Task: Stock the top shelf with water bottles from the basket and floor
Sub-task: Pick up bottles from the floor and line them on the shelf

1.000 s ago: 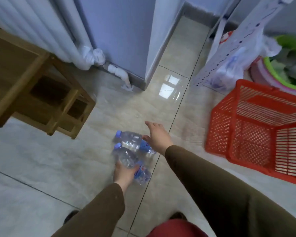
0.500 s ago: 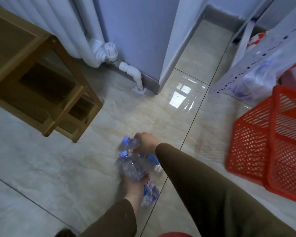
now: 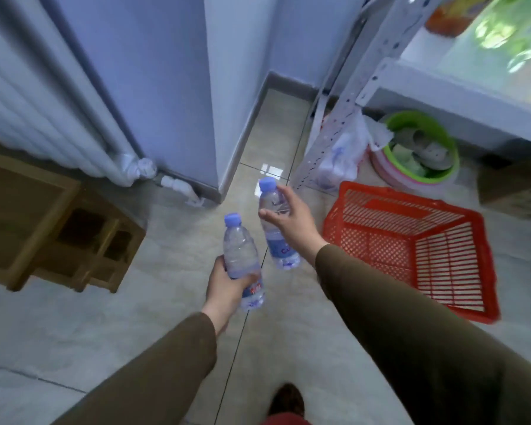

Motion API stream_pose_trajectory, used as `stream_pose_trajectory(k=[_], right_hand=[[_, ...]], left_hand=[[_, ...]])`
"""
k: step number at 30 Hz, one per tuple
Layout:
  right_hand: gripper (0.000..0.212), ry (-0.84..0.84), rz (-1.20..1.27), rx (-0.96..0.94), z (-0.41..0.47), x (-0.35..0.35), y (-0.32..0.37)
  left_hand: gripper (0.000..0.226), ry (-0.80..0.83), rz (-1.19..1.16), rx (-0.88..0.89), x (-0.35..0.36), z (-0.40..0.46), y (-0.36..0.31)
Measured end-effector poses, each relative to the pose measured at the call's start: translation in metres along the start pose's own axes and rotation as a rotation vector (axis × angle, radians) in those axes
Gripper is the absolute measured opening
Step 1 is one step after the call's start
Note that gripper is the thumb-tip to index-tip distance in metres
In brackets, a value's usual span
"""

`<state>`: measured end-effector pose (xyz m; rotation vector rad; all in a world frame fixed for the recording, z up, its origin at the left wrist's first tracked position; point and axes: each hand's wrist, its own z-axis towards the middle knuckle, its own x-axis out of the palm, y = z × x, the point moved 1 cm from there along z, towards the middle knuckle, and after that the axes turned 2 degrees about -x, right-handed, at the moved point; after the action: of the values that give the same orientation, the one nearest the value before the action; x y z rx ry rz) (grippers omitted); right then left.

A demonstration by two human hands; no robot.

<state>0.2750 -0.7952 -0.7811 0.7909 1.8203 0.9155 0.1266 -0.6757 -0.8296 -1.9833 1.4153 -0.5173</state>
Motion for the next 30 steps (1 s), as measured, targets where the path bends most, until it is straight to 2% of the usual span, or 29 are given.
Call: stream_pose_trajectory(k=[3, 6, 12, 14, 16, 22, 25, 30], right_hand=[[0.066, -0.164, 0.01, -0.026, -0.024, -0.083, 0.065], [0.06, -0.283, 0.077, -0.06, -0.056, -0.165, 0.136], [0.074, -0.46, 0.104, -0.144, -0.13, -0.332, 0.279], [0.087, -0.51, 0.092, -0.179, -0.161, -0.387, 0.327], [0.086, -0.547, 0.069, -0.231, -0.188, -0.437, 0.364], [0.053, -0.681, 0.091, -0.395, -0.234, -0.563, 0.438], [0.058, -0.745, 0.079, -0.443, -0.24, -0.605, 0.465], [0.084, -0.784, 0.076, -0.467, -0.227, -0.658, 0.497]], left_hand=[[0.058, 0.037, 0.053, 0.139, 0.015, -0.046, -0.089], [0.061, 0.101, 0.072, 0.24, 0.035, -0.1, -0.182], [0.066, 0.319, 0.154, 0.477, 0.097, -0.238, -0.359], [0.072, 0.378, 0.167, 0.556, 0.125, -0.286, -0.41], [0.066, 0.415, 0.169, 0.617, 0.153, -0.329, -0.455], [0.06, 0.491, 0.122, 0.808, 0.226, -0.422, -0.557], [0.056, 0.499, 0.082, 0.877, 0.252, -0.447, -0.593], [0.055, 0.533, 0.11, 0.919, 0.276, -0.466, -0.643]])
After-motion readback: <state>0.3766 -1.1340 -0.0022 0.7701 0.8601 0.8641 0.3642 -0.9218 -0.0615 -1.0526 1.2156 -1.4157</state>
